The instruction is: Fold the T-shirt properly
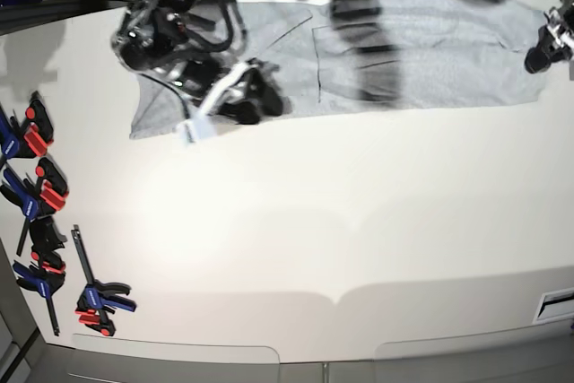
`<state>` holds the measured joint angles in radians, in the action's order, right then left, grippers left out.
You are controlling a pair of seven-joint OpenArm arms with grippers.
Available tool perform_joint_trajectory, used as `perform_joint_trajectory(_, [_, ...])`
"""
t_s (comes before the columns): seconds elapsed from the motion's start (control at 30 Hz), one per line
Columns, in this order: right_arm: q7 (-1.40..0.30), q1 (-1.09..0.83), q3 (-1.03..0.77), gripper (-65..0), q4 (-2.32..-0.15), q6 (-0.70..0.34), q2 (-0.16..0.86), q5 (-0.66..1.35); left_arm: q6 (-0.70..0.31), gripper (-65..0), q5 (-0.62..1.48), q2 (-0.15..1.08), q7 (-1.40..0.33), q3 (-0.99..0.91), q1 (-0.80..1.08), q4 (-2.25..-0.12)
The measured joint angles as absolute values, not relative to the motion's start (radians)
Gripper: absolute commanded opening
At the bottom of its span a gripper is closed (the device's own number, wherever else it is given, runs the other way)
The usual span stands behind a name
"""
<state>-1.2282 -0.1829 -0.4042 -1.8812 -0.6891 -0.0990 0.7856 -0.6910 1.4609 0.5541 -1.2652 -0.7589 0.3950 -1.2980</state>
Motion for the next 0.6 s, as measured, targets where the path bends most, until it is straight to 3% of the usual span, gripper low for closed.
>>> perform_joint_trajectory(0.27, [-1.213,-0.184,-0.730,-36.7,-1.881,-0.678,0.032,0.785,-0.692,-65.0,1.453,0.377,-1.306,-0.656,0.509,-1.847])
perform_joint_trajectory(0.4, [-1.209,-0.181,-0.839,-36.7,-1.882,-0.662,0.090,0.788,-0.692,-65.0,1.446,0.336,-1.237,-0.454,0.477,-1.895])
perform_joint_trajectory(0.6, [-1.205,-0.220,-0.873,-36.7,-1.882,-0.655,0.141,0.792,-0.690,-65.0,1.185,0.225,-1.132,-0.221,0.374,-1.892])
